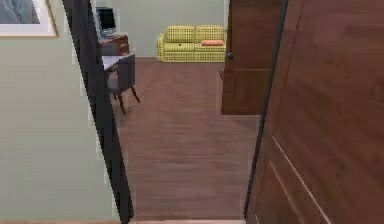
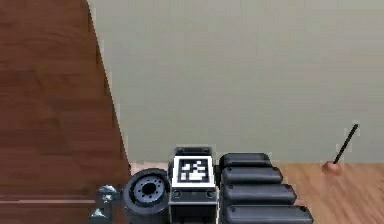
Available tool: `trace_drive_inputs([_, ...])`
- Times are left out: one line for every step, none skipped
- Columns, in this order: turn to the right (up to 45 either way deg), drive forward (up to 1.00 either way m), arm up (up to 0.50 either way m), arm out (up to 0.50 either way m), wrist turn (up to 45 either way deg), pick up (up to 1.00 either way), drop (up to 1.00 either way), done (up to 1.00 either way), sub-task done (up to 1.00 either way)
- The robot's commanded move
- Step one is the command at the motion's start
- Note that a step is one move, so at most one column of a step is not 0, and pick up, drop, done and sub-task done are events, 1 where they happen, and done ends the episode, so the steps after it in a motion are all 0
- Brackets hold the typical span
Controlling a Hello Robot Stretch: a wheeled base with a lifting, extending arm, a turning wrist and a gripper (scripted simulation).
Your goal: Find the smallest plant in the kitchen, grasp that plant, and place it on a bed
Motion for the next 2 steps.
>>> trace_drive_inputs([0.0,1.00,0.00,0.00,0.0,0.00,0.00,0.00,0.00])
trace_drive_inputs([0.0,1.00,0.00,0.00,0.0,0.00,0.00,0.00,0.00])
